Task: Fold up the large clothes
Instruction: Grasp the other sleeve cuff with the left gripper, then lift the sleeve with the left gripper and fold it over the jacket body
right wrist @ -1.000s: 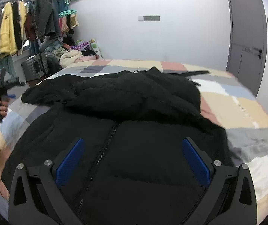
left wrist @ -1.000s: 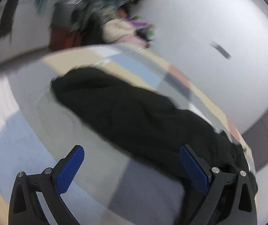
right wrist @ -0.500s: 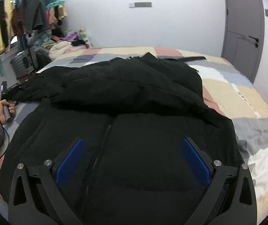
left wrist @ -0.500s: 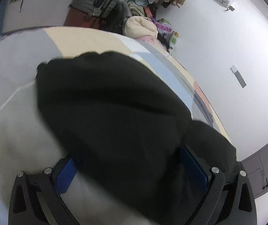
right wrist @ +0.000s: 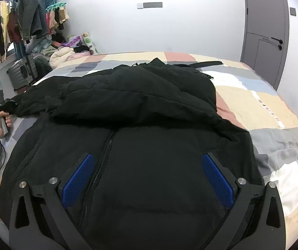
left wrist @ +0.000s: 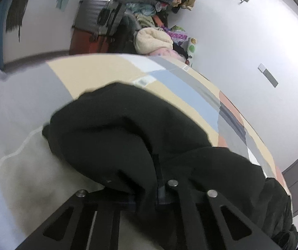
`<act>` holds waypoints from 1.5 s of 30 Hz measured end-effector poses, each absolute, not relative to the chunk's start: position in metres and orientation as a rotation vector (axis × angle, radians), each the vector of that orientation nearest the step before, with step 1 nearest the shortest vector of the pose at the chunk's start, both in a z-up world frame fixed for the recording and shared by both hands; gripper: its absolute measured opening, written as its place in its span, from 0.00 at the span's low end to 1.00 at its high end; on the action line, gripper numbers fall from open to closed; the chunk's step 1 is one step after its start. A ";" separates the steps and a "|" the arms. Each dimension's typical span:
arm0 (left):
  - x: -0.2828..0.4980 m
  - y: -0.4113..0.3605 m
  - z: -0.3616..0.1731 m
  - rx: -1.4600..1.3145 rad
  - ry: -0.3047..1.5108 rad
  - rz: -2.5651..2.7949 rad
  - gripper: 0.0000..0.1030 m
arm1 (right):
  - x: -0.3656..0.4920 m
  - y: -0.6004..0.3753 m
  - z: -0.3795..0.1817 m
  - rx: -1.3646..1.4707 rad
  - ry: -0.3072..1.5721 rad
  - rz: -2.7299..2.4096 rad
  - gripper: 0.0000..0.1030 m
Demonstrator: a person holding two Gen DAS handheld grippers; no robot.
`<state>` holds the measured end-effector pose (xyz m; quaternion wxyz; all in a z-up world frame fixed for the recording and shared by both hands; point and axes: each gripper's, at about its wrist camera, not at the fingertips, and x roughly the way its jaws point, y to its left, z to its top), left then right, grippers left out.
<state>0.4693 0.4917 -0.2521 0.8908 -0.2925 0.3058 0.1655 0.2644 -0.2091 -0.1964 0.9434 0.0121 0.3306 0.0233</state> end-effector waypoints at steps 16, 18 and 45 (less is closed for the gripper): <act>0.419 0.415 -0.086 -0.278 0.582 0.447 0.04 | 0.240 -0.235 -0.178 0.035 0.612 0.058 1.00; 0.416 0.398 -0.068 -0.246 0.565 0.446 0.04 | 0.237 -0.237 -0.173 0.026 0.592 0.061 1.00; 0.383 0.042 0.046 0.085 0.309 0.055 0.05 | 0.234 -0.314 -0.158 0.183 0.535 0.100 1.00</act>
